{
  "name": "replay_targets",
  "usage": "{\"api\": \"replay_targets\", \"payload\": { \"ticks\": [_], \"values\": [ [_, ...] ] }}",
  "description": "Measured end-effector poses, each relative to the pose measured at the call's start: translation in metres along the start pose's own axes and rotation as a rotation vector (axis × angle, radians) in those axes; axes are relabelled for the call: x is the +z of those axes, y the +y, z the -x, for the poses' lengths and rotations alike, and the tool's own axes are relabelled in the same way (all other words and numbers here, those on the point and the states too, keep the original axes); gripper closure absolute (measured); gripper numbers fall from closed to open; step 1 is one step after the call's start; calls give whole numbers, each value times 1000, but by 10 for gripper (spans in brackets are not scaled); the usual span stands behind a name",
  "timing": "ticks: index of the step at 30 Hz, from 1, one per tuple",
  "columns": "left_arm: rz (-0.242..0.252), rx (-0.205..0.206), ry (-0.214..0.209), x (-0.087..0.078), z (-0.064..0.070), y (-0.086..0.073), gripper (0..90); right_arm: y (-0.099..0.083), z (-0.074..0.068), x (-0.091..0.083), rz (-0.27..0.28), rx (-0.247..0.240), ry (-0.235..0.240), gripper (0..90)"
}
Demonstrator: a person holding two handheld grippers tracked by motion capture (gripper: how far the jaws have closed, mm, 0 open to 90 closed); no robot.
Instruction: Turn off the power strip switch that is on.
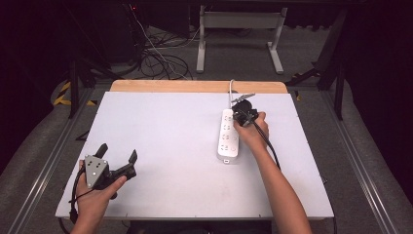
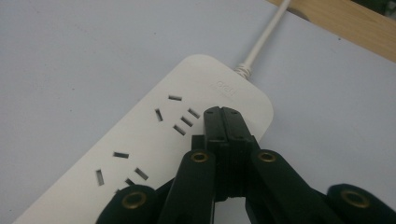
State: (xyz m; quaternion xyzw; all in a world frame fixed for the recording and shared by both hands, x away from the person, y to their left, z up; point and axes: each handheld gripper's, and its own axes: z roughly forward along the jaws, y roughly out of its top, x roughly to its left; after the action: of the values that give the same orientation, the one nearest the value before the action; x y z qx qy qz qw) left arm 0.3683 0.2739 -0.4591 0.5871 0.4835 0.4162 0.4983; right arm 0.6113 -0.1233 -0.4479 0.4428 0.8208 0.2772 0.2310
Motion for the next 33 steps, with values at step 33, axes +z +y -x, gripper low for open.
{"api": "replay_targets", "payload": {
  "ticks": [33],
  "values": [
    [-2,-3,9,1,-1,0,51,-4,-4,1,22,5,-24,900]
  ]
}}
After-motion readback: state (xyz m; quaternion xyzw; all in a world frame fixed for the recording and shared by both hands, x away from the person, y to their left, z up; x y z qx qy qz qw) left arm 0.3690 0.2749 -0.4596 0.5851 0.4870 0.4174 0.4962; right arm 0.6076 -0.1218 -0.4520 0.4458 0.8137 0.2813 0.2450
